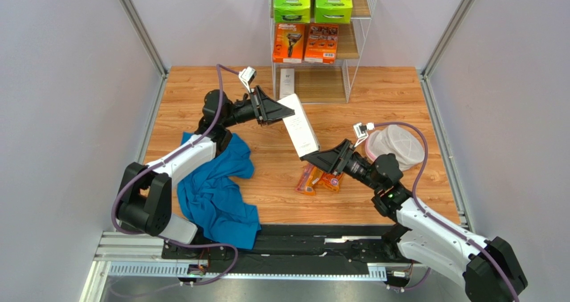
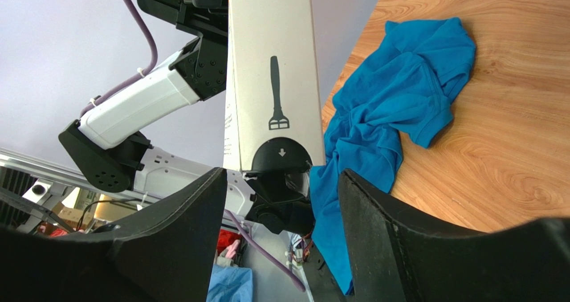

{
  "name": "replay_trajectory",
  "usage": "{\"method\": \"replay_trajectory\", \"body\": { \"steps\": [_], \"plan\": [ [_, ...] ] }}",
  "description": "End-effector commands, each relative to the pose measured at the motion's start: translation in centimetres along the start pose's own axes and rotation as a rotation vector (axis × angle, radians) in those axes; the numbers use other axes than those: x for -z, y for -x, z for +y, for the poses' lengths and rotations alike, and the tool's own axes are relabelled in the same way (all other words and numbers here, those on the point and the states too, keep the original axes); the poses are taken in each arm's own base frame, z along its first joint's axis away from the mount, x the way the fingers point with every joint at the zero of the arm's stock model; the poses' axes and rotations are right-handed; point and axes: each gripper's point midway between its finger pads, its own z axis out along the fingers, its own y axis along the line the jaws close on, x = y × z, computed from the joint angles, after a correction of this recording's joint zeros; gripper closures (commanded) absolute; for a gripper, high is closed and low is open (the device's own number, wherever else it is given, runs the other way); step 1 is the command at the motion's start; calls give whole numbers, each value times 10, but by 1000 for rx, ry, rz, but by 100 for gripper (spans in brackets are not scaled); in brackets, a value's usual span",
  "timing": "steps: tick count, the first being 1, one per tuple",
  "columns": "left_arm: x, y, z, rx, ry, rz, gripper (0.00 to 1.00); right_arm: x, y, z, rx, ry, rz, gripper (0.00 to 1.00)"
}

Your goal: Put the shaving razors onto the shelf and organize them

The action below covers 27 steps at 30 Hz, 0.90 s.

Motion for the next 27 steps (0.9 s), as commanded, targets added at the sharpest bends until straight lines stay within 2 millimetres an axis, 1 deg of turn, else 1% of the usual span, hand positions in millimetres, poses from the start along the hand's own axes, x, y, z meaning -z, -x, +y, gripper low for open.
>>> {"method": "replay_trajectory", "body": {
  "steps": [1,4,5,6,8,10,12,14,16,17,23,25,27],
  "plan": [
    [-5,7,-10,-90,-36,23,83,-1,13,40,56,143,-40,35],
    [-3,15,-10,-87,-38,6,83,7,5,32,39,129,-29,35],
    [-3,15,-10,-87,-39,11,83,9,3,29,36,121,-27,35],
    [-4,15,-12,-92,-43,14,83,14,4,32,40,130,-37,35],
    [-4,16,-11,-90,-45,12,83,18,0,27,36,112,-35,34],
    [-5,18,-11,-93,-44,16,83,22,2,34,58,129,-46,34],
    [-6,18,-11,-87,-47,20,83,22,4,34,63,117,-49,33],
    [-6,17,-9,-75,-48,18,83,20,6,34,71,112,-53,32],
    [-5,14,-9,-73,-56,17,83,15,5,29,61,95,-42,32],
    [-4,15,-11,-74,-66,13,83,14,6,32,63,112,-43,33],
    [-2,14,-20,-85,-77,17,84,6,7,20,51,75,-41,33],
    [0,12,-24,-89,-81,22,84,4,9,20,55,73,-54,30],
    [1,10,-23,-95,-74,32,84,3,15,27,74,87,-68,25]
  ]
}}
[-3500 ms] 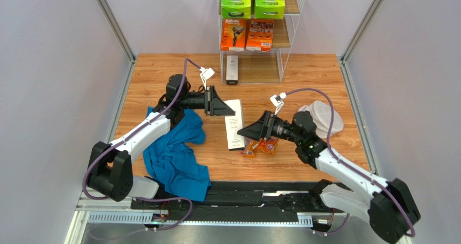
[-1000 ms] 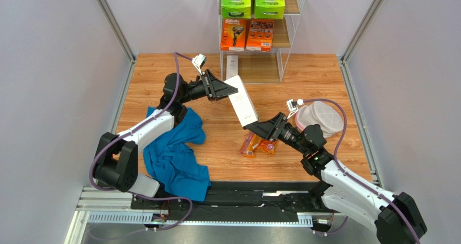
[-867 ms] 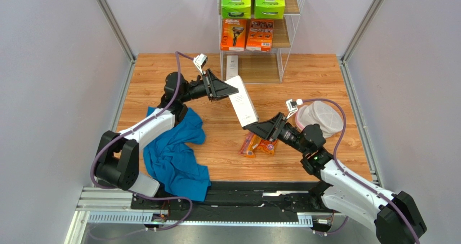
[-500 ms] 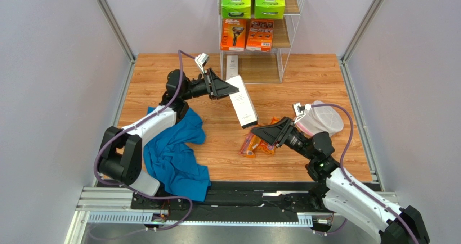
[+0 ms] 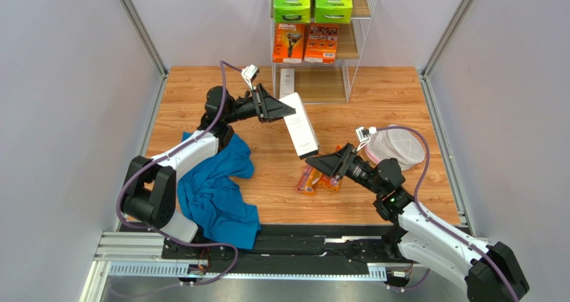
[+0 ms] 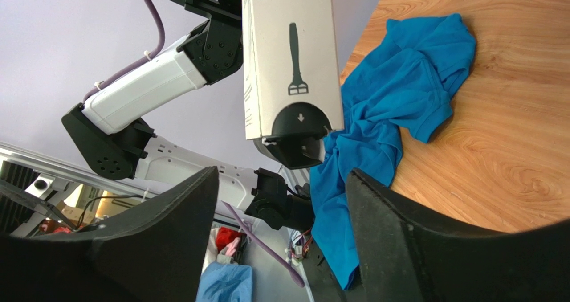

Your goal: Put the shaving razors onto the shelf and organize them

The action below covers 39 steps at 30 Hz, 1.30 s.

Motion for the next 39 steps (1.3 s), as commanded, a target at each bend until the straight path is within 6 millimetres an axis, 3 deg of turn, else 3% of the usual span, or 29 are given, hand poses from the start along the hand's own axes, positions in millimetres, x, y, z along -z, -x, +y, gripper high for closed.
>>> {"method": "replay_trajectory", "body": {
  "steps": [1,5,9,16,21,25,28,31,32,35,37,38,39],
  "plan": [
    [6,2,-29,-91,-60,4,84,-7,23,34,83,91,-67,20],
    [7,-2,-24,-83,-51,5,84,-12,29,38,102,85,-72,16],
    [7,-5,-26,-85,-56,10,84,-22,29,26,96,53,-66,17],
    [7,-7,-27,-86,-59,15,84,-33,29,17,50,56,-67,43],
    [8,-12,-25,-78,-57,27,84,-31,33,16,49,51,-99,55],
    [10,-16,-21,-75,-55,36,84,-29,35,18,49,59,-111,72],
    [12,-21,-15,-68,-47,40,81,-26,34,18,39,58,-113,78],
    [14,-26,-7,-69,-28,51,68,-24,33,18,31,52,-115,81],
    [14,-28,-4,-70,-18,57,56,-23,33,18,31,52,-115,81],
    [18,-32,6,-94,45,64,34,-20,33,17,27,40,-121,83],
    [22,-36,22,-109,123,72,24,-18,34,16,28,28,-130,83],
    [24,-34,18,-133,137,68,12,-18,34,14,28,20,-129,83],
    [25,-32,21,-148,168,59,10,-18,35,11,25,3,-135,83]
  ]
}}
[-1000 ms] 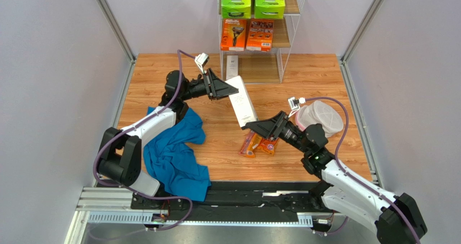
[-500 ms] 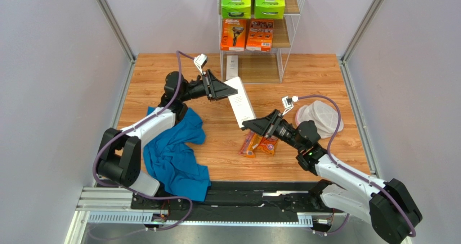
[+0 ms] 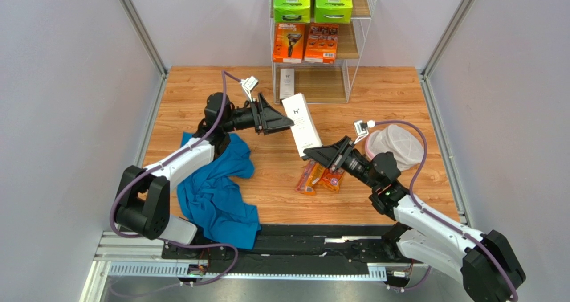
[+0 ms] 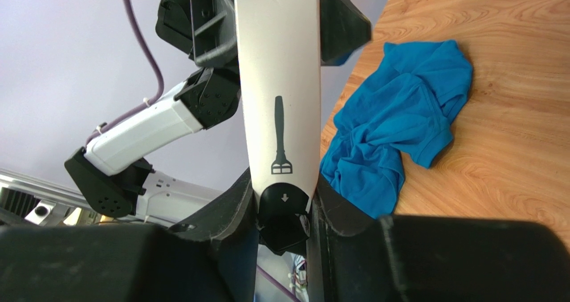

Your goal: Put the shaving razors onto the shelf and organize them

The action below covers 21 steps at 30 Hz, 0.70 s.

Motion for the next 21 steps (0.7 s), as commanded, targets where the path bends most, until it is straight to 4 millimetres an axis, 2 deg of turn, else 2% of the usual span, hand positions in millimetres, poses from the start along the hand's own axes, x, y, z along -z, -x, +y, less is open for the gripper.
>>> {"method": "replay_trajectory", "body": {
  "steps": [1,2,3,4,5,6,11,12,13,14,16,17,19,21],
  "plan": [
    [14,-10,11,-120,141,31,2,2,15,3,30,-14,-74,84],
    [17,-6,5,-150,160,20,1,1,15,0,27,-29,-74,84],
    [20,-2,10,-166,212,-4,1,0,16,-4,20,-48,-80,84],
    [26,-7,18,-170,271,14,1,-1,15,-12,7,-83,-72,84],
    [32,-4,14,-191,300,-4,1,-3,13,-20,-7,-108,-64,84],
    [37,0,18,-202,347,-29,1,-5,13,-23,-14,-118,-65,84],
    [62,-11,18,-229,442,-29,1,-17,16,-42,-50,-157,-64,84],
    [65,-13,20,-227,457,-29,1,-21,14,-52,-66,-181,-54,84],
    [69,-20,22,-219,471,-17,1,-25,21,-52,-67,-177,-66,84],
    [73,-22,17,-231,468,-23,1,-28,24,-53,-72,-177,-68,84],
    [80,-32,20,-217,485,-17,1,-37,32,-63,-86,-193,-73,84],
    [85,-35,13,-234,476,-29,1,-40,35,-66,-89,-196,-76,84],
    [92,-46,15,-219,486,-19,1,-46,45,-83,-112,-222,-88,84],
    [98,-52,8,-229,479,-27,1,-52,60,-87,-121,-216,-107,84]
  ]
}}
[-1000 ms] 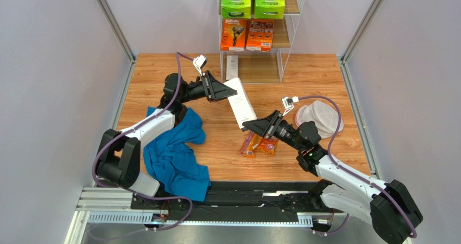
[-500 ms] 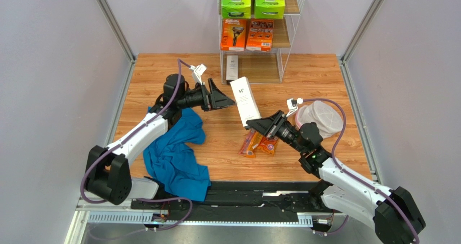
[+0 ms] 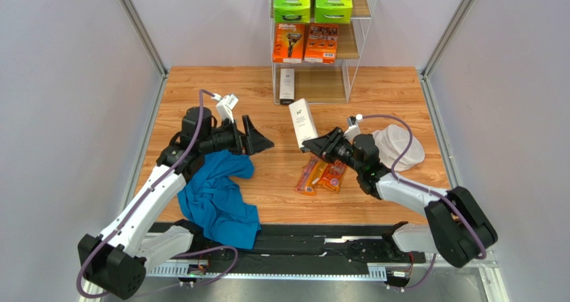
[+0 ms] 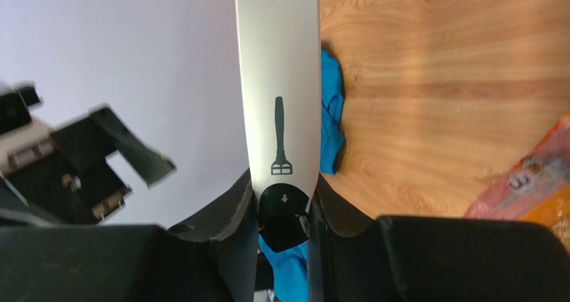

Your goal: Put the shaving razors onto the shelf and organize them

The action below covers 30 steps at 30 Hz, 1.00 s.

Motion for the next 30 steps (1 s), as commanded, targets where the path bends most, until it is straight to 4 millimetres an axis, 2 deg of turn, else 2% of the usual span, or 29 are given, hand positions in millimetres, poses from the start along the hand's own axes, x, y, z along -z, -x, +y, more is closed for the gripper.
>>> {"method": "replay_trajectory", "body": {
  "steps": [1,2,4,5,7,8,9,11,12,14,15,16,22,27,29,30],
  "plan": [
    [19,-25,7,-8,38,26,1,-23,44,30,-13,122,-76,84],
    [25,-26,3,-16,27,14,1,-28,52,33,-19,131,-86,84],
    [29,-36,6,-6,36,26,1,-38,64,27,-32,132,-93,85],
    [34,-38,3,-13,29,17,1,-49,70,20,-55,120,-89,85],
    [38,-44,4,-8,29,23,1,-59,80,19,-65,139,-97,85],
    [41,-46,2,-14,26,18,1,-71,80,5,-95,115,-88,85],
    [42,-49,3,-9,30,24,1,-78,89,14,-92,140,-92,85],
    [44,-55,3,2,19,25,1,-92,95,12,-102,146,-88,85],
    [45,-57,2,11,9,25,1,-105,100,9,-108,146,-91,86],
    [47,-64,4,17,7,25,1,-114,107,4,-119,138,-97,86],
    [48,-65,4,23,8,23,1,-123,109,-10,-133,113,-99,86],
    [48,-69,7,29,12,26,1,-129,116,-6,-133,120,-105,86],
    [51,-77,10,39,13,16,1,-147,144,-39,-179,84,-145,86],
    [49,-81,14,39,13,24,1,-158,169,-42,-178,86,-171,85],
    [47,-84,17,47,16,32,1,-165,170,-49,-188,66,-165,85],
    [46,-84,17,46,13,33,1,-168,178,-45,-183,75,-174,84]
  ]
}}
